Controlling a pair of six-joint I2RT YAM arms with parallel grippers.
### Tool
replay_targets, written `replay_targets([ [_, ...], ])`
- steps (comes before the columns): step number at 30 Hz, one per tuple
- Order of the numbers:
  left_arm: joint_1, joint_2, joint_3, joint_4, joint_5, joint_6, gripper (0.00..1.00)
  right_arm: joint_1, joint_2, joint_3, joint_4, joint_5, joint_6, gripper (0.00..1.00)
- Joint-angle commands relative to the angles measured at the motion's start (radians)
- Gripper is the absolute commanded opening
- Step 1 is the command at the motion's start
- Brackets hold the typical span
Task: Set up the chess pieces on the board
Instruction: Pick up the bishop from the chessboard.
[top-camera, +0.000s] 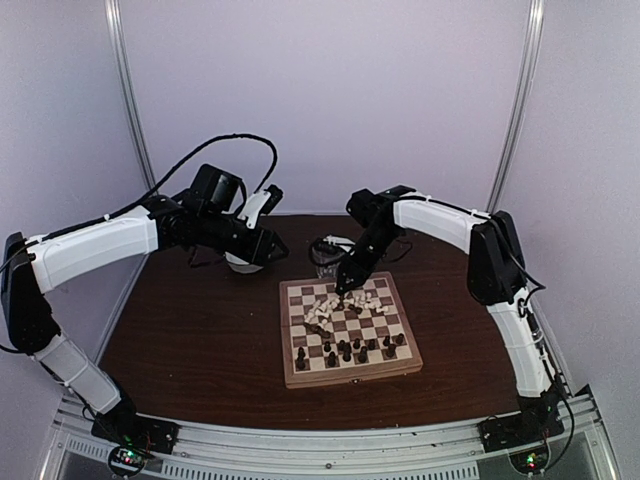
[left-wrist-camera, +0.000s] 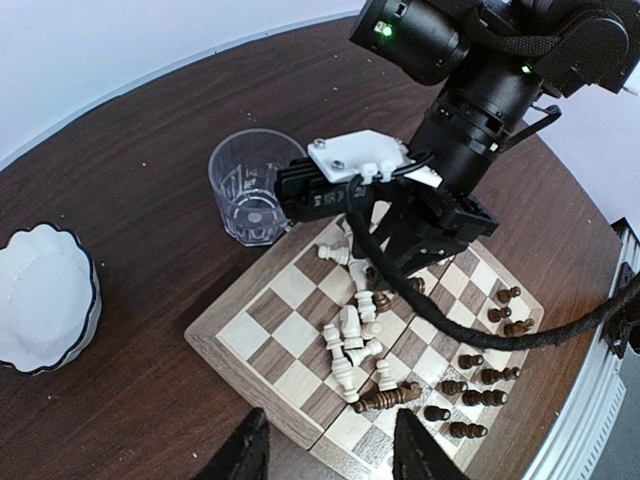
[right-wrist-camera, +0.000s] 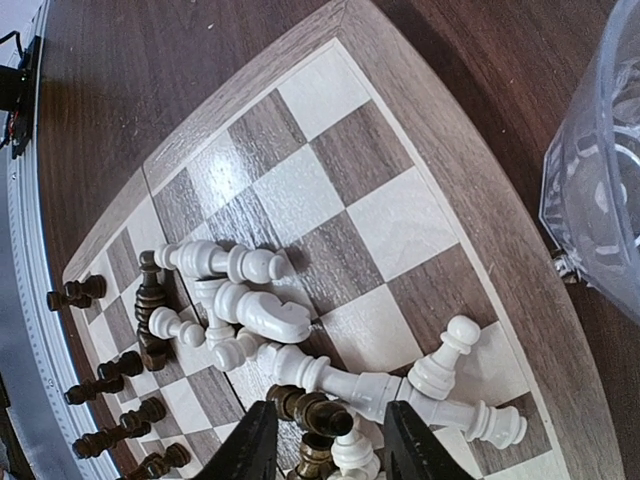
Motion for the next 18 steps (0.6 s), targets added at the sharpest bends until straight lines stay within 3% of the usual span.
replay_targets([
  [1,0.01,-0.024,0.001,0.039,0.016,0.001,0.43,0.002,0.013,0.023,-0.028,-0.031,0.002,0.37],
  [18,0.011,-0.016,0.006,0.033,0.028,0.005,0.43,0.021,-0.011,-0.009,-0.066,-0.111,-0.048,0.26],
])
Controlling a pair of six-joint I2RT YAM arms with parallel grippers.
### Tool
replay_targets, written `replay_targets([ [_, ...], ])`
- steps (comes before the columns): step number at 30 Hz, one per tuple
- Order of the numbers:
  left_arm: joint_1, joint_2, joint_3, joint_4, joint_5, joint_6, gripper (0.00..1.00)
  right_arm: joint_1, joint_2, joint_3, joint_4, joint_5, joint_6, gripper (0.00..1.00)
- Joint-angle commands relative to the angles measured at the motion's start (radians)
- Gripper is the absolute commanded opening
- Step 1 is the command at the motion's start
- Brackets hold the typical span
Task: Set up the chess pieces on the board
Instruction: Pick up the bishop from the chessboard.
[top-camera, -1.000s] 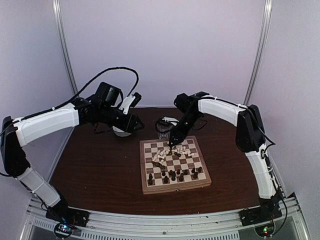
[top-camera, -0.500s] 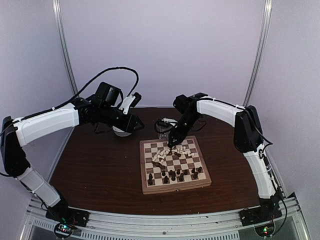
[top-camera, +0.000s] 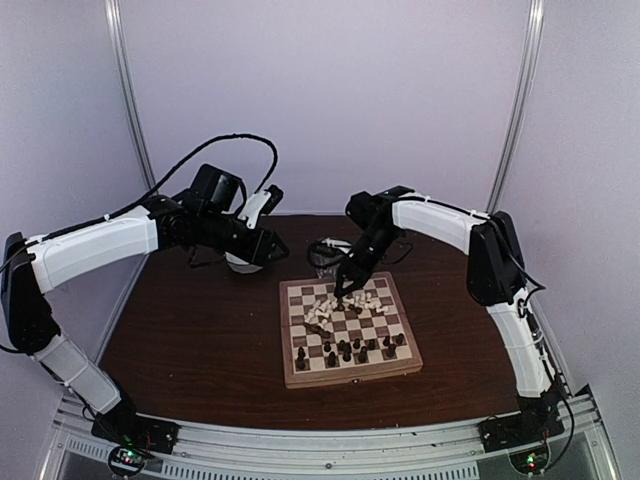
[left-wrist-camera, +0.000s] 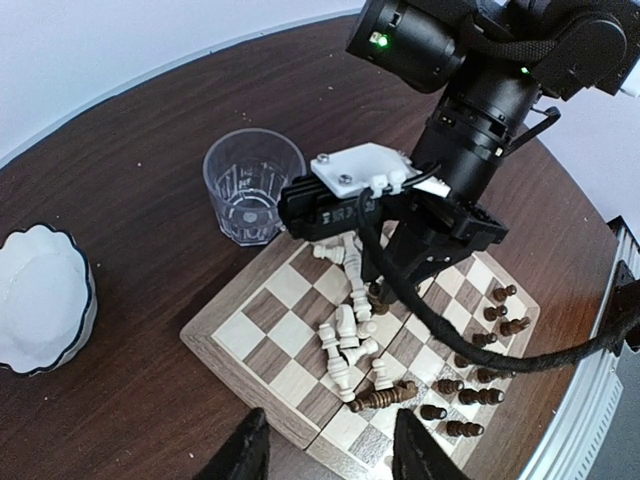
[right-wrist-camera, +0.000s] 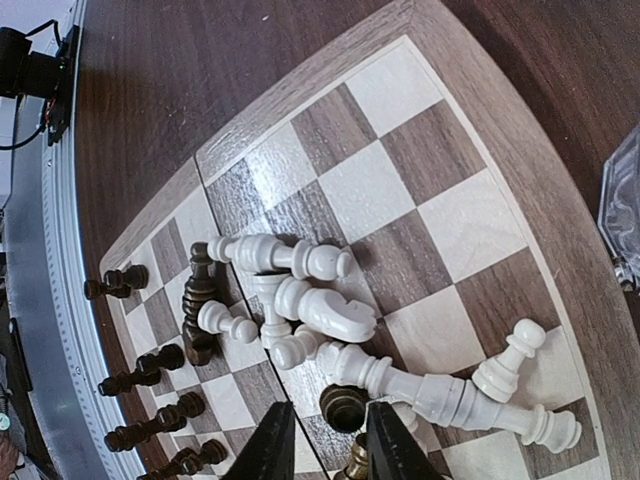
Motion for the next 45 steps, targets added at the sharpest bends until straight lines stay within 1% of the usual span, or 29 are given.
replay_targets([
  [1,0.011,-0.015,0.006,0.033,0.019,0.004,0.43,0.015,-0.015,-0.011,-0.018,-0.026,-0.023,0.26],
  [13,0.011,-0.015,0.007,0.032,0.023,0.005,0.43,0.043,-0.04,-0.021,-0.001,0.063,-0.037,0.25],
  [16,0.011,-0.02,0.007,0.033,0.023,0.006,0.43,0.048,-0.069,-0.045,0.012,0.073,-0.039,0.26],
  [22,0.011,-0.021,0.007,0.033,0.029,0.006,0.43,0.06,-0.129,-0.1,0.033,0.145,-0.06,0.3],
  [29,0.011,-0.017,0.007,0.034,0.034,0.004,0.43,0.061,-0.183,-0.155,0.061,0.181,-0.061,0.33],
  [45,0.011,-0.019,0.007,0.034,0.035,0.004,0.43,0.094,-0.161,-0.159,0.073,0.281,-0.064,0.33],
])
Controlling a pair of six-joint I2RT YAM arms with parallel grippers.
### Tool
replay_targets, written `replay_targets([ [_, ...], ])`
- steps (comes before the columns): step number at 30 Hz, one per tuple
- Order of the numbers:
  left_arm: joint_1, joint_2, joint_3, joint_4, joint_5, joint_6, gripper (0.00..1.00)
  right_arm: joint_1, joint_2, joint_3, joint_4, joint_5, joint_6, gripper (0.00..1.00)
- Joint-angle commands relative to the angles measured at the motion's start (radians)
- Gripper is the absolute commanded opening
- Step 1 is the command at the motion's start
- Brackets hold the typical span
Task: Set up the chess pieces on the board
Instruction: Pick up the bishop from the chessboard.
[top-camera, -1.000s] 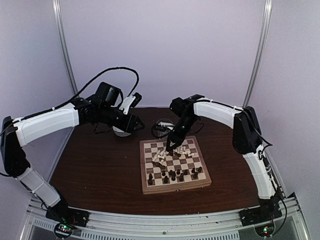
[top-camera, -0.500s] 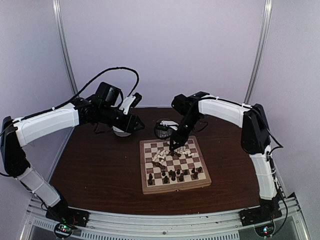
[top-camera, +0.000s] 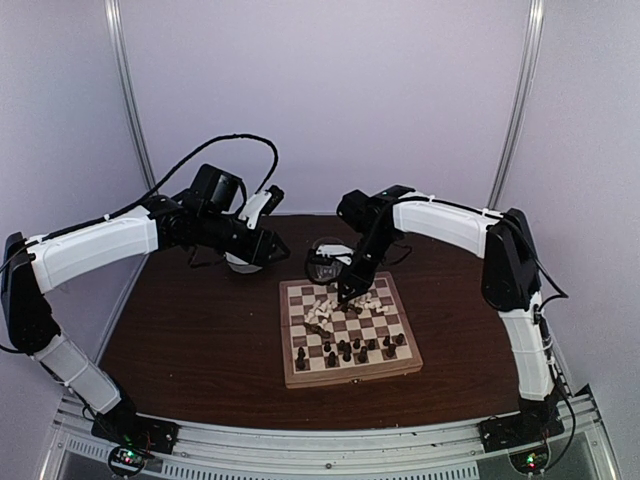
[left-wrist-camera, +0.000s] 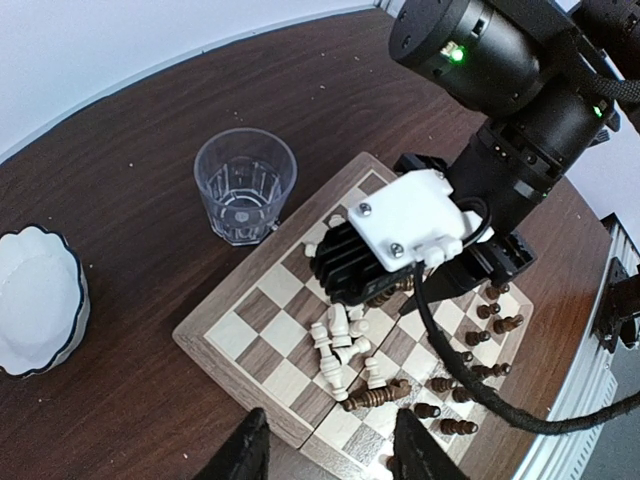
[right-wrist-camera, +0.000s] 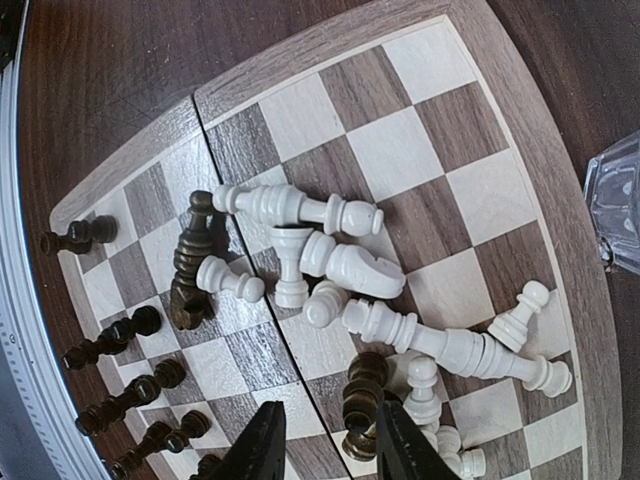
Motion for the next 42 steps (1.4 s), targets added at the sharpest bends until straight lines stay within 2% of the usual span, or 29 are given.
replay_targets([
  [1,0.011,-0.019,0.007,0.034,0.015,0.004,0.43,0.011,-0.007,-0.006,0.011,0.048,-0.008,0.33],
  [18,0.011,-0.02,0.009,0.033,0.021,0.004,0.43,0.027,0.02,-0.011,0.007,0.088,-0.017,0.29],
  [27,0.011,-0.023,0.009,0.033,0.022,0.006,0.43,0.029,0.037,-0.001,0.005,0.093,-0.014,0.22],
  [35,0.011,-0.022,0.009,0.032,0.023,0.005,0.43,0.031,0.027,0.003,0.001,0.094,-0.017,0.06],
  [42,0.011,-0.025,0.011,0.03,0.023,0.007,0.43,0.043,-0.059,0.008,-0.011,0.086,-0.011,0.01],
])
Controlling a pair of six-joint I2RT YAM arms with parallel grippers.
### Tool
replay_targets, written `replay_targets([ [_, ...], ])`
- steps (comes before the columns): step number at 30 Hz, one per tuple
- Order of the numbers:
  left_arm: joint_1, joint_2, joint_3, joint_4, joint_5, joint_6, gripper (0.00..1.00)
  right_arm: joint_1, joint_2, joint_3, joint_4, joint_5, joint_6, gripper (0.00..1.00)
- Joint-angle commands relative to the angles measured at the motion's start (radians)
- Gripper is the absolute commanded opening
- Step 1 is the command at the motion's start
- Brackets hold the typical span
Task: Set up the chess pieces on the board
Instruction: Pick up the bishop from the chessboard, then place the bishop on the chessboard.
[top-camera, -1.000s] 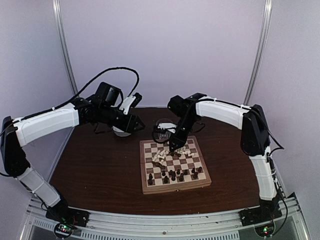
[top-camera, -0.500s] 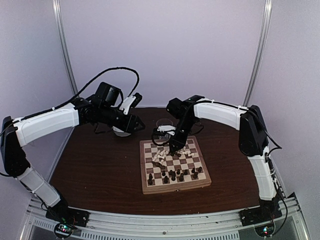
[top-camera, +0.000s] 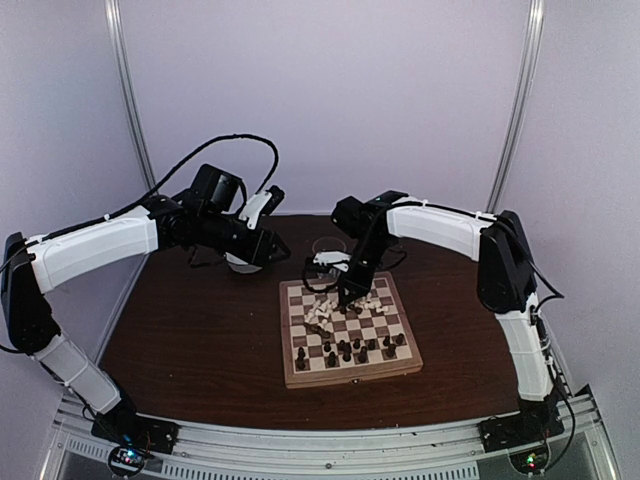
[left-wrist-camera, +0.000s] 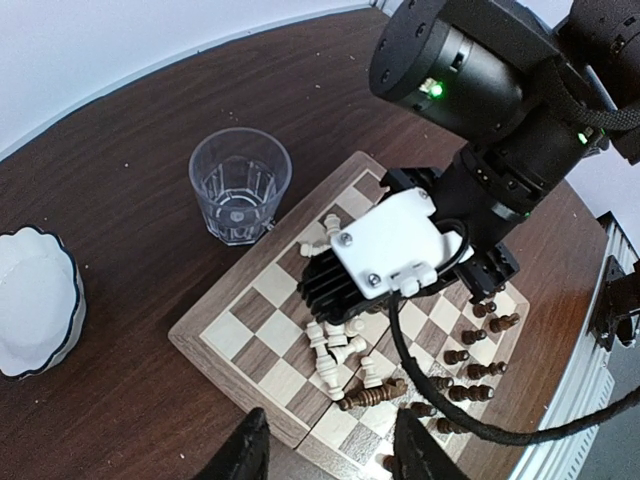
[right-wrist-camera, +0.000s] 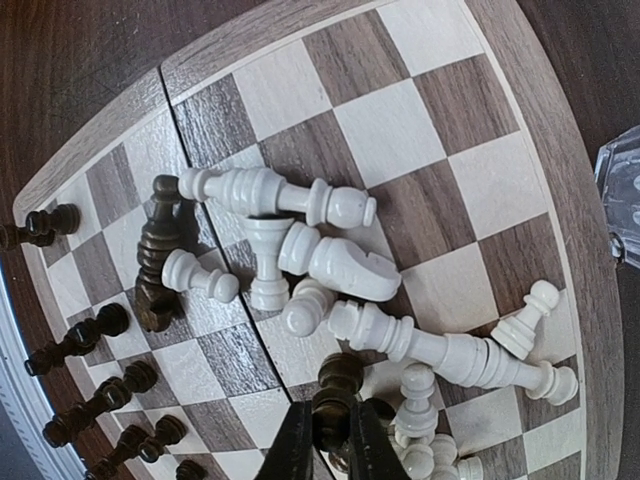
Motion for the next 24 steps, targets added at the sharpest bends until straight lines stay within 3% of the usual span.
replay_targets([
  [1,0.01,-0.025,0.011,0.031,0.012,0.006,0.43,0.016,-0.102,0.009,-0.016,0.008,0.001,0.01],
  [11,0.01,-0.015,0.015,0.024,0.012,0.009,0.43,0.015,-0.269,-0.071,-0.057,0.001,-0.016,0.0],
  [24,0.01,-0.011,0.018,0.019,0.003,0.015,0.43,0.015,-0.488,-0.381,-0.082,-0.018,-0.066,0.01],
])
